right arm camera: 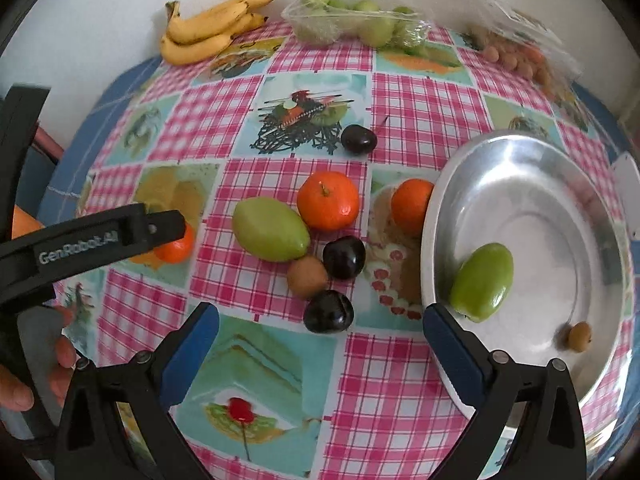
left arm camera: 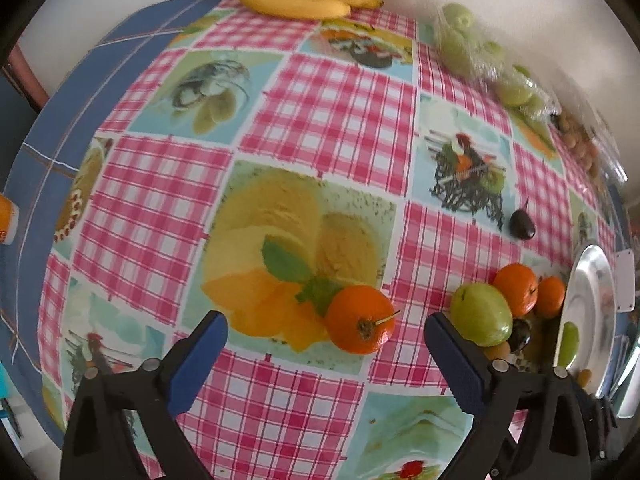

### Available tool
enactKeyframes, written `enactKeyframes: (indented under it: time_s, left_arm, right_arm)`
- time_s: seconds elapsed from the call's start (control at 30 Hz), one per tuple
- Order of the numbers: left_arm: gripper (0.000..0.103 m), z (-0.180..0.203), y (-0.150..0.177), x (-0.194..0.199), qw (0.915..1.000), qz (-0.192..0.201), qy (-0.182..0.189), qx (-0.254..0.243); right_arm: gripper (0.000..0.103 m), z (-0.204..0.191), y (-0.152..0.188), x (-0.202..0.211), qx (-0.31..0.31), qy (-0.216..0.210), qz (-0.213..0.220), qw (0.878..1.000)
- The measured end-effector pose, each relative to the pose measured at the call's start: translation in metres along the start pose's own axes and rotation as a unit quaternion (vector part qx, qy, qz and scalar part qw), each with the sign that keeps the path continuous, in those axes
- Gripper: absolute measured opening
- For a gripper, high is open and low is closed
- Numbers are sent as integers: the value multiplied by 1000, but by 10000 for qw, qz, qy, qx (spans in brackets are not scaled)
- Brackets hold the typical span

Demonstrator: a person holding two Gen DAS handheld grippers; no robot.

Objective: Organize fruits
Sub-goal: 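Grasp the black plum with the right tool while the left tool grasps a tangerine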

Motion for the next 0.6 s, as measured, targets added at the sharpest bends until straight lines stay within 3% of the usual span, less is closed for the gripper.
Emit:
enactKeyframes:
  time_s: [0.17, 0.3, 0.37, 0.6]
  left_arm:
    - [97, 3, 5, -10, 9999, -115, -50, -88]
    - [97, 5, 8, -18, 9998, -172, -44, -79]
    - [97, 5, 8, -21, 9998, -189, -49, -73]
    - [84, 9, 11, -25, 9997, -211, 17, -78]
  right_arm:
    - [96, -10, 4, -2, 113, -174, -52, 9998]
    - [93, -8, 9, -11, 174, -29, -165, 9997]
    - [83, -9, 12, -16, 151, -72, -245, 9996]
    - [67, -6, 16, -29, 54, -114, -361, 9993]
Point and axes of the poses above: each gripper's, at about its wrist camera, not at the fingertips, and x roughly against the way its jaws point, z to its right, y to its underside, the point moved 9 cm from there along -x, roughly the way its jaws point, and after that the axes turned 14 degrees about z, right-handed, at the moved point
